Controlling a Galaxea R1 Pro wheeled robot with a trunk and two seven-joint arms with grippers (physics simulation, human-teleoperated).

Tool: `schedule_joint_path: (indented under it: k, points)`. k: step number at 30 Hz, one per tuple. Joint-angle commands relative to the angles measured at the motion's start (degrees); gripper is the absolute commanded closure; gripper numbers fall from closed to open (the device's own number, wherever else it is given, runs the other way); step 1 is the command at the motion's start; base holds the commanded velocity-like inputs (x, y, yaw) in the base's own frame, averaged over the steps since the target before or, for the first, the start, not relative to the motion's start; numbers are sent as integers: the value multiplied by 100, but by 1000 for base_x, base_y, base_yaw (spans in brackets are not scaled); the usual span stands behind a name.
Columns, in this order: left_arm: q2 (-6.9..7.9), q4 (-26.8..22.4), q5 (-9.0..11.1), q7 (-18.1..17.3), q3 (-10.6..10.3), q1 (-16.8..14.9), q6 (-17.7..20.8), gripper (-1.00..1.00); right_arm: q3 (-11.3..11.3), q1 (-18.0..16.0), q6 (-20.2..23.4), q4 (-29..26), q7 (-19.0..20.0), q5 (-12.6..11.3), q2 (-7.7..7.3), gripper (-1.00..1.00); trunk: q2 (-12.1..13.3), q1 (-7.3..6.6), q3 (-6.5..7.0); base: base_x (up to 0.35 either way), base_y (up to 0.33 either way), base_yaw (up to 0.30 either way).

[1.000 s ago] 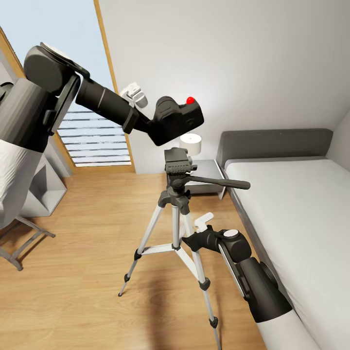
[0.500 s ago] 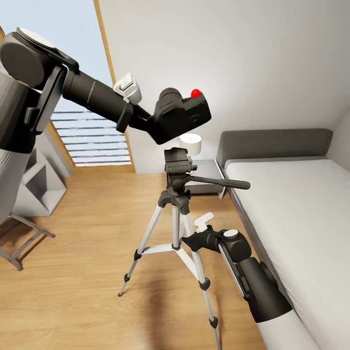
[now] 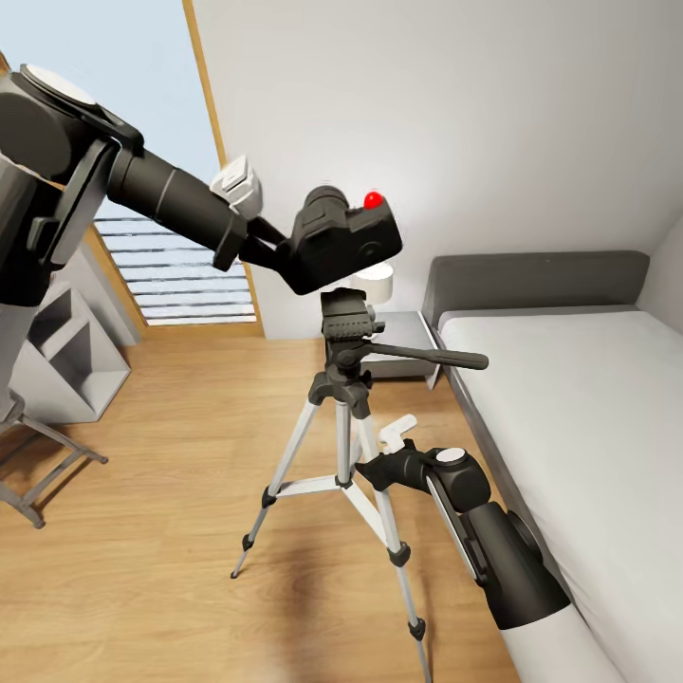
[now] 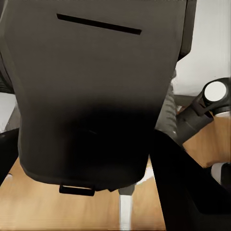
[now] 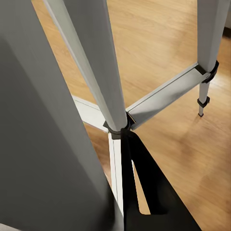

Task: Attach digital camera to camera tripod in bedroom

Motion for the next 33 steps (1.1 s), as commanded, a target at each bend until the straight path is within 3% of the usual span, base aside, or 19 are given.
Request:
schedule_joint_path:
  k: [1,5,12,28,31,33]
  points:
    - [86,-63,94,-11,-101,-11,60,100,-1,-5,11,-4,52,98,3,100,-11,4,-11,0,0,0]
    - [206,-138,250,-11,-212,-11,60,100,-1,-5,11,2,52,92,3,100,-11,4,-11,0,0,0]
    - [257,-171,427,-11,-346,-11,60,100,-1,-5,8,5,52,90,3,100,-11,4,-11,0,0,0]
    - [263,-120,434,40,-476,-11,60,100,-1,-5,11,5,60,89,3,100,-11,4,-11,0,0,0]
    - [243,-115,420,131,-477,-11,60,100,-1,-5,11,5,61,89,3,100,-11,4,-11,0,0,0]
    - [229,-104,418,463,-478,-11,60,100,-1,-5,11,5,61,89,3,100,-11,4,-11,0,0,0]
